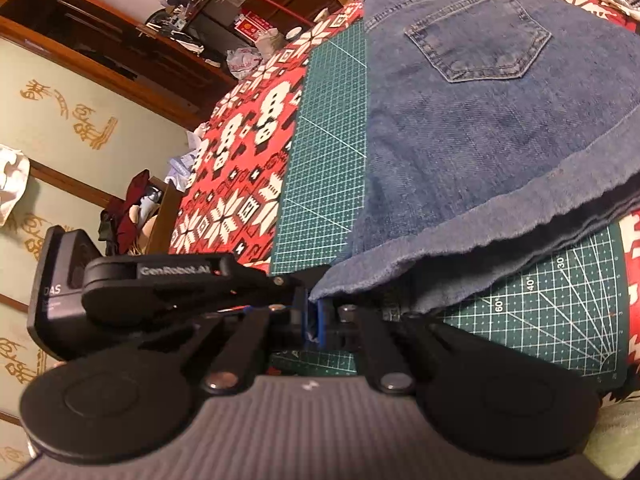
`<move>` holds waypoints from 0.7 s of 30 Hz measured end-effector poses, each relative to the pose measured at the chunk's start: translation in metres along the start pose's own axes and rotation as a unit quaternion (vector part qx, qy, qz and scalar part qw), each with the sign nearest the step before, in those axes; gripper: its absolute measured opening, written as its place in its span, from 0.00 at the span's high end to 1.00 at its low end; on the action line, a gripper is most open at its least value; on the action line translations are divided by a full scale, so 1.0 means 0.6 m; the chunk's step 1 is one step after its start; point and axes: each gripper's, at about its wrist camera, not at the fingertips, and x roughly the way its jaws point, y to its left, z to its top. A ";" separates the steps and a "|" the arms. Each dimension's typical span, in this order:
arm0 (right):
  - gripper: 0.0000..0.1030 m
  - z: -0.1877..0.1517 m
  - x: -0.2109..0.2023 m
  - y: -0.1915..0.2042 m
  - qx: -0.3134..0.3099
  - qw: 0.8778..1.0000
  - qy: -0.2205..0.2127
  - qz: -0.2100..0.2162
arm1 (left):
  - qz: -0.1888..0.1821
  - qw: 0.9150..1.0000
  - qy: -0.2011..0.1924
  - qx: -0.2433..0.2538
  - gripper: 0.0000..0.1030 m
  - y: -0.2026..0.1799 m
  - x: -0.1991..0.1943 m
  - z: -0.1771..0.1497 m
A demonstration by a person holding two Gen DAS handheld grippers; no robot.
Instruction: Fold clothes
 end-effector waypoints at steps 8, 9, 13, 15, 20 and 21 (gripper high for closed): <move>0.95 -0.009 0.026 0.015 -0.033 0.999 0.016 -0.021 | 0.082 0.992 -0.065 0.071 0.97 -0.029 -0.019 -0.018; 0.92 -0.011 0.032 0.017 -0.039 0.999 0.021 -0.026 | 0.088 0.992 -0.063 0.071 0.97 -0.028 -0.016 -0.017; 0.83 -0.016 0.024 0.016 -0.045 0.998 0.028 -0.034 | 0.080 0.995 -0.043 0.045 0.95 -0.011 -0.012 -0.009; 0.74 -0.012 0.001 0.017 -0.049 0.998 0.017 -0.036 | 0.070 0.996 -0.035 0.032 0.88 -0.003 -0.014 -0.007; 0.70 0.011 -0.078 0.008 -0.072 0.996 -0.014 -0.047 | 0.043 0.998 -0.031 0.036 0.71 -0.003 -0.028 -0.014; 0.70 0.018 -0.092 0.003 -0.073 0.996 -0.021 -0.052 | 0.043 0.998 -0.033 0.044 0.70 -0.005 -0.029 -0.016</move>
